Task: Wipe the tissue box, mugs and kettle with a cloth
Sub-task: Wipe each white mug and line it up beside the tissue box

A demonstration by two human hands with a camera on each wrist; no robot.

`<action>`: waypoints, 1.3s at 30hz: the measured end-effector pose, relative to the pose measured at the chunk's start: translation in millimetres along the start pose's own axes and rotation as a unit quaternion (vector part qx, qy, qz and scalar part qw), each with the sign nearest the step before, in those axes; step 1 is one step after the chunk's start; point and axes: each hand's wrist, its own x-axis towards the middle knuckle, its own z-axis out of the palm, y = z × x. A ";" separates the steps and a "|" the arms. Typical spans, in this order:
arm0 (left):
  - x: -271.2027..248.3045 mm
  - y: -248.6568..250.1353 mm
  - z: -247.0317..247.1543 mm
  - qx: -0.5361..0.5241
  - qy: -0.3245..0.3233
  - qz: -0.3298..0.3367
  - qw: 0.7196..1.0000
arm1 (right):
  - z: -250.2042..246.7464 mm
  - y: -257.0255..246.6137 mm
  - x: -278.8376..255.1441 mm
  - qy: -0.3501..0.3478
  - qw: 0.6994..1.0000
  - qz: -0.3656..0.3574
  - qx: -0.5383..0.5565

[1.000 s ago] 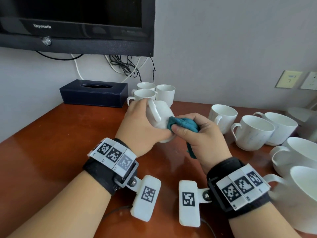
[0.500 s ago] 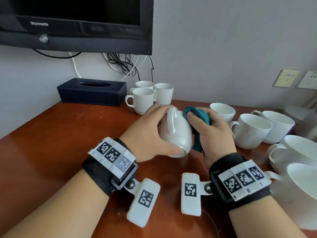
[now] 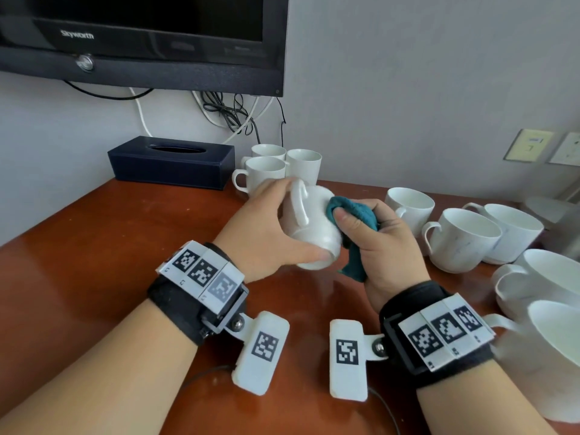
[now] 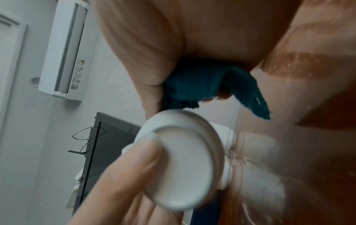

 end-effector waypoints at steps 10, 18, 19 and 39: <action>-4.3 9.3 15.3 0.038 -0.085 0.046 0.995 | -6.5 -6.7 3.2 0.019 0.989 -0.055 -0.133; -0.2 9.2 5.5 0.080 0.047 -0.019 0.995 | 1.1 -4.1 -2.0 -0.036 0.983 -0.078 -0.163; 0.3 8.3 3.8 0.079 0.064 -0.028 0.994 | 1.7 -2.8 -2.3 -0.044 0.983 -0.078 -0.162; -1.4 7.7 5.6 0.097 -0.074 0.037 0.992 | -6.1 6.7 8.6 0.012 0.980 -0.094 -0.175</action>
